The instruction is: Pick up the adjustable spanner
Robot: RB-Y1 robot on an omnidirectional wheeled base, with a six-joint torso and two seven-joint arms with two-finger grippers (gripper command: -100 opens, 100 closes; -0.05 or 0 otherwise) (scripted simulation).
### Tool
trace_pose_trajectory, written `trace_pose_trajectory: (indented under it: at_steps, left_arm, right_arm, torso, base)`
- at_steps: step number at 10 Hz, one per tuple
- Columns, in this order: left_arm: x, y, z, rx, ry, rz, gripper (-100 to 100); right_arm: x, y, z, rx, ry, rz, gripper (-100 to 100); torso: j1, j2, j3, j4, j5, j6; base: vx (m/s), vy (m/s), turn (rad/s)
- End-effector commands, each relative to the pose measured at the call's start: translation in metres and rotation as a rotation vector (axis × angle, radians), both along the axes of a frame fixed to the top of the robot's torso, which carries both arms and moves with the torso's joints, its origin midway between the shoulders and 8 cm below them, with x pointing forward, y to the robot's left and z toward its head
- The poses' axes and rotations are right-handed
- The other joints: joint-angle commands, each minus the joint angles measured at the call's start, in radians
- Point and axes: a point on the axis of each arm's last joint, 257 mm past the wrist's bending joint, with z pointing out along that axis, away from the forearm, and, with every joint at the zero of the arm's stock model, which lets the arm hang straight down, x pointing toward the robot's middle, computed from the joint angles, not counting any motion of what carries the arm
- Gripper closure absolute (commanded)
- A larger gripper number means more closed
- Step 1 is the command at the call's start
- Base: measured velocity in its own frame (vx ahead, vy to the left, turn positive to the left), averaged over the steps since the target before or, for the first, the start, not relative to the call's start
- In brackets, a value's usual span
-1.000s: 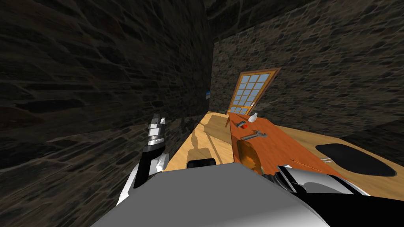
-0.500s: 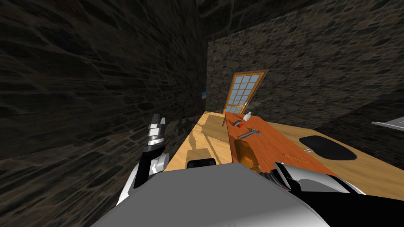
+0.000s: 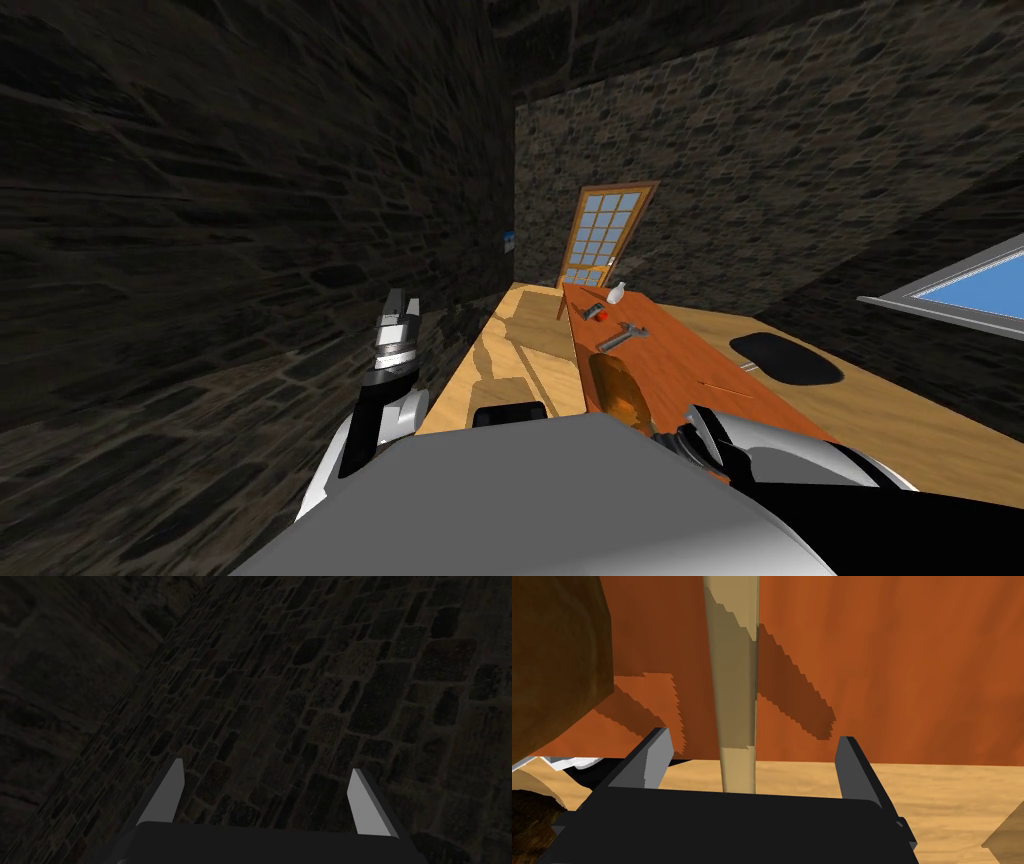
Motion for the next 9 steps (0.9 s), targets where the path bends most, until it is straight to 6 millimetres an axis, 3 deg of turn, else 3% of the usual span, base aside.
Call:
trace_pose_trajectory:
  at_steps: [1, 5, 6, 7, 9]
  left_arm:
    - [0.000, 0.000, 0.000, 0.000, 0.000, 0.000, 0]
    - [0.000, 0.000, 0.000, 0.000, 0.000, 0.000, 0]
    - [0.000, 0.000, 0.000, 0.000, 0.000, 0.000, 0]
    - [0.000, 0.000, 0.000, 0.000, 0.000, 0.000, 0]
    - [0.000, 0.000, 0.000, 0.000, 0.000, 0.000, 0]
  right_arm:
    - [0.000, 0.000, 0.000, 0.000, 0.000, 0.000, 100]
    - [0.000, 0.001, 0.000, 0.003, -0.001, -0.002, 100]
    - [0.000, 0.001, 0.000, 0.003, -0.001, -0.003, 0]
    - [-0.010, -0.003, 0.003, 0.002, 0.010, -0.032, 100]
    - [-0.013, -0.006, 0.005, 0.003, 0.005, -0.063, 100]
  torso:
    - [0.000, 0.000, 0.000, 0.000, 0.000, 0.000]
    - [-0.003, 0.003, 0.001, 0.000, -0.001, 0.000]
    - [-0.003, 0.003, 0.001, 0.000, -0.001, 0.000]
    - [-0.003, 0.003, 0.001, 0.000, -0.001, 0.000]
    - [-0.003, 0.008, 0.004, 0.001, 0.000, -0.001]
  base:
    - [0.005, 0.002, 0.009]
    - [0.000, 0.000, 0.000]
    - [0.000, 0.000, 0.000]
    - [-0.086, 0.015, 0.310]
    - [-0.091, -0.003, 0.180]
